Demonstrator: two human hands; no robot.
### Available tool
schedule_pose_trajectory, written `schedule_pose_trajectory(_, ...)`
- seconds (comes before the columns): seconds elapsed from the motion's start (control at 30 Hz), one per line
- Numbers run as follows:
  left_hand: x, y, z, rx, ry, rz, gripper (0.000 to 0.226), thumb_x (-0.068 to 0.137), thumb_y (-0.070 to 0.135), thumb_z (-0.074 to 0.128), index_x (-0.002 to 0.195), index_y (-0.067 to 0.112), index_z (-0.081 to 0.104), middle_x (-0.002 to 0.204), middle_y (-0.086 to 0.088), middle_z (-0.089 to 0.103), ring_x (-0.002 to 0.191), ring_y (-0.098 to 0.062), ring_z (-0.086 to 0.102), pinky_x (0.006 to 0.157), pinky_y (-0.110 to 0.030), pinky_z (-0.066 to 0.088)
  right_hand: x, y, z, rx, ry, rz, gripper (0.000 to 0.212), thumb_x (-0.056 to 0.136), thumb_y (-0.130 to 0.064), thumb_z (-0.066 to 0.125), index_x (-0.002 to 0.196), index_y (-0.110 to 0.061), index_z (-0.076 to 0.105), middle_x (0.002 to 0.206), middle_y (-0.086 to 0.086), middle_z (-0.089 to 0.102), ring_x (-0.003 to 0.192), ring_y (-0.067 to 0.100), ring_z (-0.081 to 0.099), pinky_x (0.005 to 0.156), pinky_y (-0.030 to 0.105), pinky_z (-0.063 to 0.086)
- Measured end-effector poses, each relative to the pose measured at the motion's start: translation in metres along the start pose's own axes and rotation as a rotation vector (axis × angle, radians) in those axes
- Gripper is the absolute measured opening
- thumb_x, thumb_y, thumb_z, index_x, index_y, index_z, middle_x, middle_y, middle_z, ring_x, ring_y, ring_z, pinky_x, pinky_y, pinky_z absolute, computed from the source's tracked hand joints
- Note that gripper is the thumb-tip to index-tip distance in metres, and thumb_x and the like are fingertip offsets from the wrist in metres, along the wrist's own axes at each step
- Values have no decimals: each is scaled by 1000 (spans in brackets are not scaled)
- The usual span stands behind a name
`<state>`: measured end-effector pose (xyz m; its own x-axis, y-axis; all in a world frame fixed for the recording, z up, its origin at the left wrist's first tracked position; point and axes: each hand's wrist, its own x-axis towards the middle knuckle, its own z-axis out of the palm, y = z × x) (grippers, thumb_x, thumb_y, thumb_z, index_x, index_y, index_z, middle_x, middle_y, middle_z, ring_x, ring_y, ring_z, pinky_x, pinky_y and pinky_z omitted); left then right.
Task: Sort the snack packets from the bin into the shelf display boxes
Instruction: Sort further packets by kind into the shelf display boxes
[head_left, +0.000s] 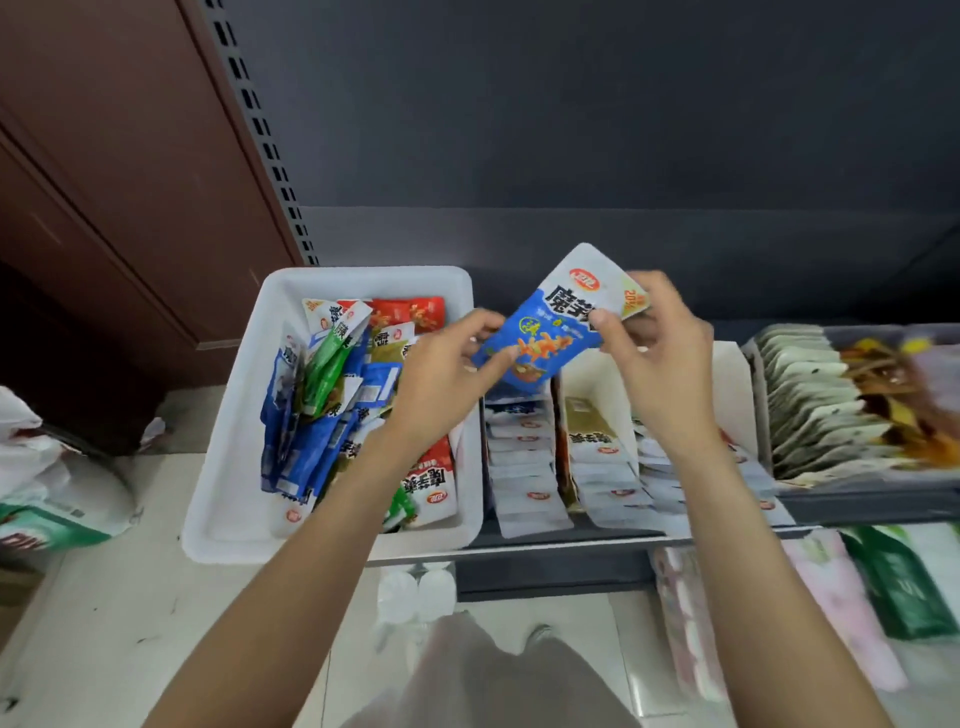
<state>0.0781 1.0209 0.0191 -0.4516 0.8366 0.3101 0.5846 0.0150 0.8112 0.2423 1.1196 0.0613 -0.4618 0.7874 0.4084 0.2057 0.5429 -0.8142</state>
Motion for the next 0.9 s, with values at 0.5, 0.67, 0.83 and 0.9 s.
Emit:
schedule_pose_trajectory(0.5,10,-40,28,504,-68,43,13,84,24,68,93,15,71,95,-4,71,90,-24,62,76,-34,47,-5,70,37,-427,-189,-241,7,91,-12,59,97,-14,62,76,0,68,64,21,65,54,31,49)
schedule_pose_trajectory(0.67,-3,-52,18,540,-210,167,13,79,26,72,92,27,75,90,7,72,93,-17,62,89,-40,46,-15,91,52,-707,-465,-392,24,87,-11,56,101,-25,69,85,-4,73,72,22,63,76,30,37)
schedule_pose_trajectory(0.83,-27,-58,24,649,-313,247,34,81,48,52,93,26,75,100,11,70,114,-20,54,97,-42,39,-36,98,51,-797,-622,-429,26,90,-17,44,103,-23,66,92,-6,71,78,14,63,80,29,27)
schedule_pose_trajectory(0.9,-31,-59,24,629,-301,268,41,83,49,46,99,24,74,105,8,69,115,-22,55,99,-44,38,-37,94,49,-742,-593,-402,38,91,-24,33,111,-19,65,107,-3,70,93,14,65,85,32,28)
